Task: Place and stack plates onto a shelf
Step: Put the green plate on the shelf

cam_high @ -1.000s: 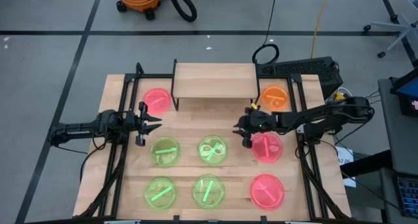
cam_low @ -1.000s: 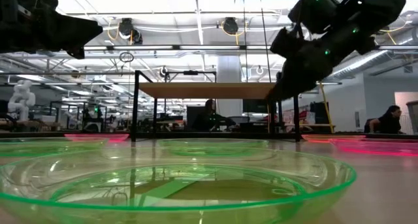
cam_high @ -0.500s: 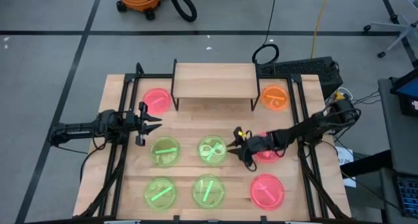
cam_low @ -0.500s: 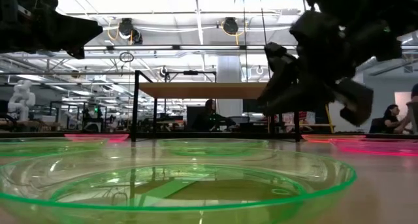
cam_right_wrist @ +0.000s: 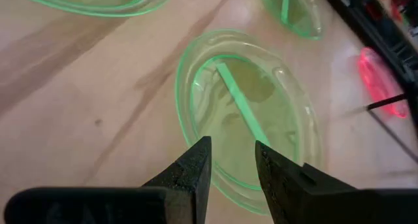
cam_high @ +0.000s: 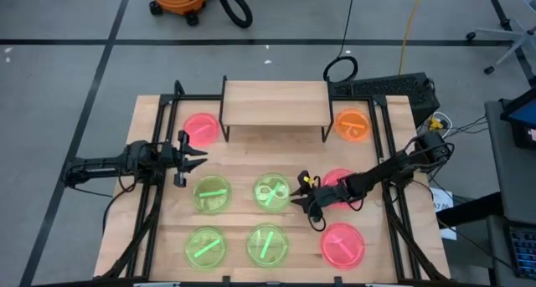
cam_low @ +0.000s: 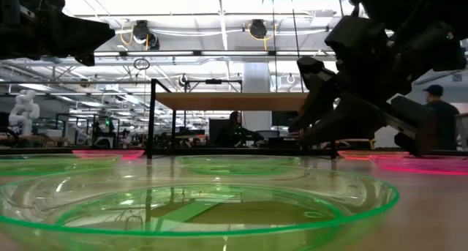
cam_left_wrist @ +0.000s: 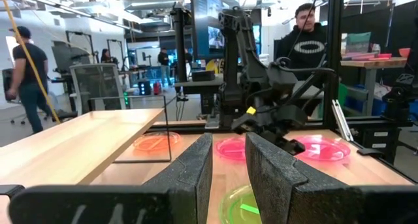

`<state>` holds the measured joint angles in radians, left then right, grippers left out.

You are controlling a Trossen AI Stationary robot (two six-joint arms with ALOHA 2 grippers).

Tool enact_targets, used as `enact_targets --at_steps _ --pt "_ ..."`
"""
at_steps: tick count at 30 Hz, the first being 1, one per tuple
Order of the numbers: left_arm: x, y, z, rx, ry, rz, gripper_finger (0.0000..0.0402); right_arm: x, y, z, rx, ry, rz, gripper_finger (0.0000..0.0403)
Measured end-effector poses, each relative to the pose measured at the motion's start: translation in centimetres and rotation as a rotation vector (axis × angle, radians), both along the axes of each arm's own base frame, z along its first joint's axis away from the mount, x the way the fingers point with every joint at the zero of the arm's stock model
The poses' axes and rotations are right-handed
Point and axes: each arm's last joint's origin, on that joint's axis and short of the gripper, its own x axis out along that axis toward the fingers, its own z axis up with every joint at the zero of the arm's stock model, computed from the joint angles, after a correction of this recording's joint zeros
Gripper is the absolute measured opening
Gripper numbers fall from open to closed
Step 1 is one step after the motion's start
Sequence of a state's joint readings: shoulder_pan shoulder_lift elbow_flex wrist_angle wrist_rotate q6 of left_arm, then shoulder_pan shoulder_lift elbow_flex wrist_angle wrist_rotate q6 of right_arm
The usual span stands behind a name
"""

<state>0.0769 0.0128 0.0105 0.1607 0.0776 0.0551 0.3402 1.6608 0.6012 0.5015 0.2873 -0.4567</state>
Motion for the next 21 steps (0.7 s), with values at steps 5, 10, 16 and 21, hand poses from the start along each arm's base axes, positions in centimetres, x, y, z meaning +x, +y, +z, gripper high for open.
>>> enact_targets --at_steps 5,10,16,21 --pt "0.0 0.0 0.0 0.000 0.003 0.000 0.0099 0.7 0.5 -0.4 -0.009 0.084 -0.008 0.0105" --pt "0.0 0.0 0.0 0.000 0.002 0.000 0.0099 0.8 0.6 -0.9 -0.023 0.121 -0.006 0.0105" --pt "0.0 0.0 0.0 0.000 0.000 0.000 0.0099 0.9 0.6 -1.3 -0.040 0.130 -0.002 0.0105" --pt "0.0 0.0 0.0 0.000 0.001 0.000 0.0099 1.2 0.5 -1.7 -0.066 0.107 -0.006 0.0105"
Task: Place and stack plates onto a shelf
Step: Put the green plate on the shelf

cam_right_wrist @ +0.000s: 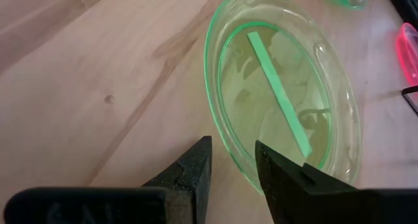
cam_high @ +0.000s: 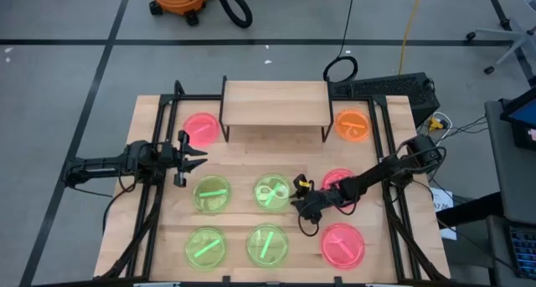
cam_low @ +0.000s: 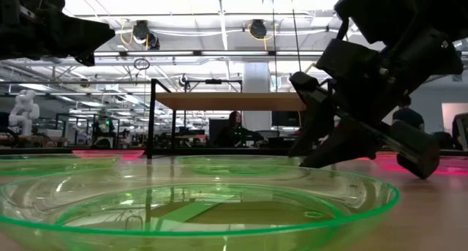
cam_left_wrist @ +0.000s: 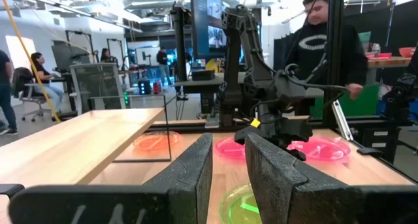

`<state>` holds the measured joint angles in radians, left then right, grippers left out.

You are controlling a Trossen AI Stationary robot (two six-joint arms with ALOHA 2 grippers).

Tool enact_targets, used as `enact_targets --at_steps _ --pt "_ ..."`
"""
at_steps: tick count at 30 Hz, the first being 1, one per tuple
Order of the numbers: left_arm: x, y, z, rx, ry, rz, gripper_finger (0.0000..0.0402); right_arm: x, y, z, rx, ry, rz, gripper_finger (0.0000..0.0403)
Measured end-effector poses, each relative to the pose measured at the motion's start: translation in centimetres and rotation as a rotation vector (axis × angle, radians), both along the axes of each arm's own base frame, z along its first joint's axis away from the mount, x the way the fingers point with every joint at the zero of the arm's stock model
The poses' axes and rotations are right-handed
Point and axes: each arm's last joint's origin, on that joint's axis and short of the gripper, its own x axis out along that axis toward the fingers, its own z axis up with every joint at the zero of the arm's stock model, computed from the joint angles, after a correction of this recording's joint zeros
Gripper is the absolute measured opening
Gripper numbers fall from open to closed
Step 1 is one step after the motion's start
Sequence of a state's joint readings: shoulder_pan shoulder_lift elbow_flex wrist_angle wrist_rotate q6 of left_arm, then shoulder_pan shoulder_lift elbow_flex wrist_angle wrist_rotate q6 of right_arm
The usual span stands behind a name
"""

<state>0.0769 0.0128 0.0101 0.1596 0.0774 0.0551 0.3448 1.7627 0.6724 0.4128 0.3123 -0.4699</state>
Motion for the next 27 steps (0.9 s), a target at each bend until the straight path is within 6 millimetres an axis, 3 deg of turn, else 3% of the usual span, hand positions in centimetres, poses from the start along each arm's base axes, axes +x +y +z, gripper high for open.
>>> enact_targets --at_steps 7,16,27 --pt "0.0 0.0 0.0 0.000 -0.001 0.000 0.0099 0.4 -0.5 -0.2 0.004 -0.016 -0.019 0.0096" --pt "0.0 0.0 0.0 0.000 0.000 0.000 0.0099 0.4 -0.7 -0.3 -0.006 -0.008 -0.017 0.0007" --pt "0.0 0.0 0.0 0.000 -0.001 0.000 0.0099 1.2 -0.2 0.9 -0.105 -0.170 0.052 0.0001"
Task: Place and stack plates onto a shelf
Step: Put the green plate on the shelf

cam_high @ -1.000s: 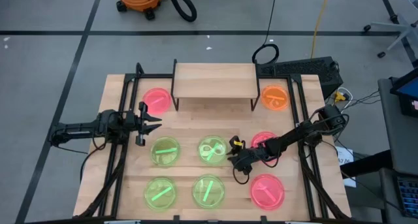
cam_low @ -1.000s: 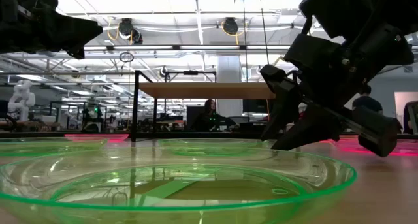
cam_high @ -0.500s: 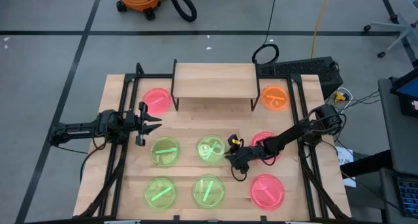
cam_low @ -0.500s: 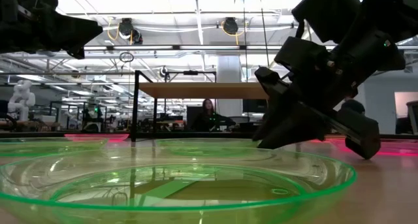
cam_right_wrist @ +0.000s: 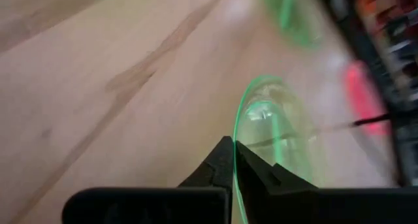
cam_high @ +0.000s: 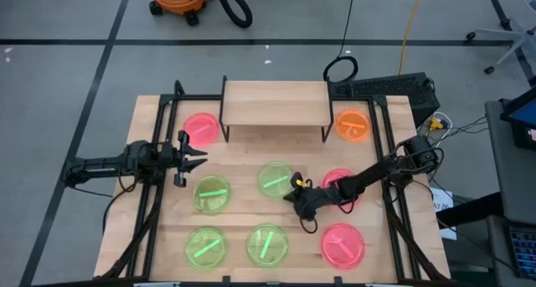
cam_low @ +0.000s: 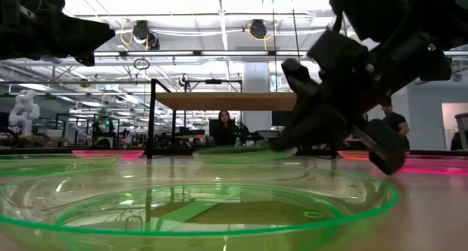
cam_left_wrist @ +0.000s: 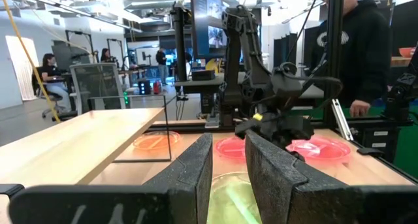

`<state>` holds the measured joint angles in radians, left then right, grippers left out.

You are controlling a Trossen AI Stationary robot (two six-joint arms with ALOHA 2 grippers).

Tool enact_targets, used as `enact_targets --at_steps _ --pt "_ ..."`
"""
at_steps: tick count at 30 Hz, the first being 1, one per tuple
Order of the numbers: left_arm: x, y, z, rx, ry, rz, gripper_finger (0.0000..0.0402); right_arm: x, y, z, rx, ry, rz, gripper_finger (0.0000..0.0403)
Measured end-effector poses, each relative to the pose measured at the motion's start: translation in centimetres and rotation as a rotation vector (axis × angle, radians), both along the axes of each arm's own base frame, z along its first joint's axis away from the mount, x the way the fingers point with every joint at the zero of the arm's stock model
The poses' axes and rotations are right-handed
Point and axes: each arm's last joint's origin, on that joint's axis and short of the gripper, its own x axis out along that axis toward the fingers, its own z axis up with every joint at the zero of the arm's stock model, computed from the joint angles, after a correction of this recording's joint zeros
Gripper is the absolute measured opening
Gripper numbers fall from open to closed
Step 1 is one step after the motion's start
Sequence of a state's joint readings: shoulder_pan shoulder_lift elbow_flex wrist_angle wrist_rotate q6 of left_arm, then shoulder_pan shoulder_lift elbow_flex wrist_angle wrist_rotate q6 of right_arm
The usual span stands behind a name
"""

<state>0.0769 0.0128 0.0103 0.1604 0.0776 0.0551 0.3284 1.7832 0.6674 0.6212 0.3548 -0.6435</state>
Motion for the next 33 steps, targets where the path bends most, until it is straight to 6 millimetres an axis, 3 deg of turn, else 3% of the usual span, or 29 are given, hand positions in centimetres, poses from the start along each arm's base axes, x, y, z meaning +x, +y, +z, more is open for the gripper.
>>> enact_targets --at_steps 5,13,17,22,28,33 --pt "0.0 0.0 0.0 0.000 0.000 0.000 0.0099 0.5 0.1 1.4 -0.123 -0.131 -0.040 0.0000" --pt "0.0 0.0 0.0 0.000 0.001 0.000 0.0099 1.1 -1.9 7.0 -0.153 -0.318 -0.142 0.0000" --pt "0.0 0.0 0.0 0.000 0.001 0.000 0.0099 0.5 -4.6 10.3 -0.163 -0.397 -0.226 0.0000" --pt "0.0 0.0 0.0 0.000 0.001 0.000 0.0099 -0.8 -9.4 12.9 -0.173 -0.432 -0.387 0.0000" --pt "0.0 0.0 0.0 0.000 -0.001 0.000 0.0099 -2.3 -14.6 14.6 -0.117 -0.399 -0.601 0.0000" --pt "0.0 0.0 0.0 0.000 0.000 0.000 0.0099 -1.7 -16.6 15.8 -0.022 -0.249 -0.602 0.0000"
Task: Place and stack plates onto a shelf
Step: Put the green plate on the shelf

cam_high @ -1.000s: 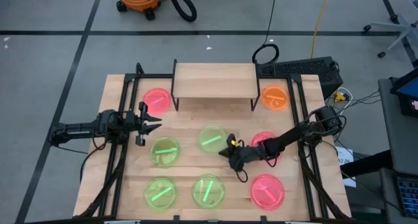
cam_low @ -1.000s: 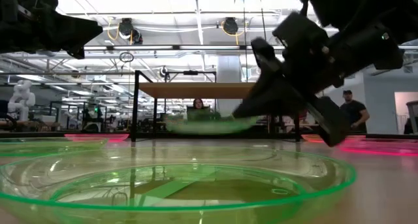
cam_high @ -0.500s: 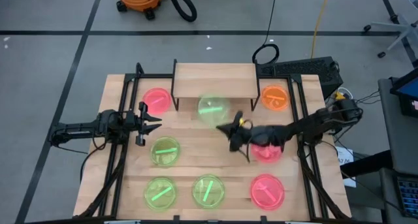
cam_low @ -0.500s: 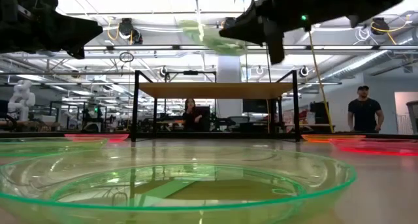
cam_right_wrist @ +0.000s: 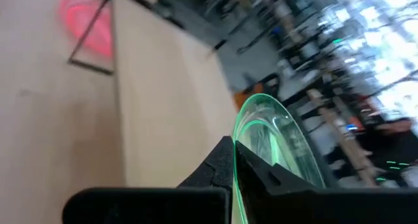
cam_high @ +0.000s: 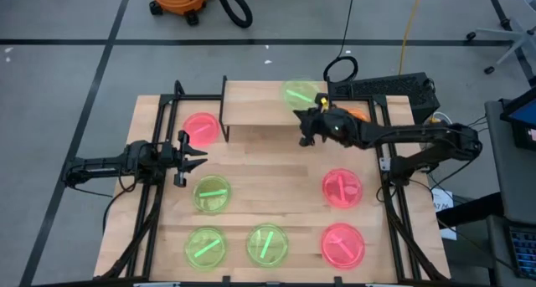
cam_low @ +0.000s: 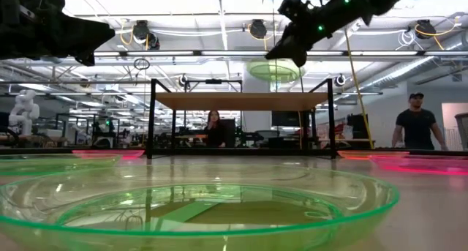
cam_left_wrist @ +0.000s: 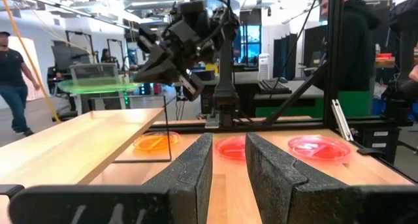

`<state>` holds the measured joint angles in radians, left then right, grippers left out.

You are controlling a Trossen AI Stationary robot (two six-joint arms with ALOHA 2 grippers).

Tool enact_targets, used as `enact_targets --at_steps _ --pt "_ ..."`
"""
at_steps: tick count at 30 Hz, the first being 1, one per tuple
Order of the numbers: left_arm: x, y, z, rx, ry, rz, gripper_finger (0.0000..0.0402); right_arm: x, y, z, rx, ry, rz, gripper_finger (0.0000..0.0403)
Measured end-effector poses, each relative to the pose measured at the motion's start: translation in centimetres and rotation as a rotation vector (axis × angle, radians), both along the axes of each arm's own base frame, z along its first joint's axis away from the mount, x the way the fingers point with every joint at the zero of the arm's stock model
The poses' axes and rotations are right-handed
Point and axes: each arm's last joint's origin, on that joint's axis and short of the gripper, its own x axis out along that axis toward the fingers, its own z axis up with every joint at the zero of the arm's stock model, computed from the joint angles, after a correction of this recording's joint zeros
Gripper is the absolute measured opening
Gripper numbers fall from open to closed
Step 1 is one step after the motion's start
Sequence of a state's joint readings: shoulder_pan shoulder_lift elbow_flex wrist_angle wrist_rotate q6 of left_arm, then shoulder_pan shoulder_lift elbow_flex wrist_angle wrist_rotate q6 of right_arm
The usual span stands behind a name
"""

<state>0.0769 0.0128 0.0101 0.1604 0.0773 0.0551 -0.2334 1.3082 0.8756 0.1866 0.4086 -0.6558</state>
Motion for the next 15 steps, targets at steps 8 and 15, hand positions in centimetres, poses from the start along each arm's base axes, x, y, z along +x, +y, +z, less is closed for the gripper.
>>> enact_targets --at_steps 8,15 --pt "0.0 0.0 0.0 0.000 0.000 0.000 0.0099 0.8 -1.1 -1.1 0.080 0.091 -0.033 0.0000" --pt "0.0 0.0 0.0 0.000 0.000 0.000 0.0099 1.7 -1.9 -3.4 0.105 0.172 -0.054 0.0000"
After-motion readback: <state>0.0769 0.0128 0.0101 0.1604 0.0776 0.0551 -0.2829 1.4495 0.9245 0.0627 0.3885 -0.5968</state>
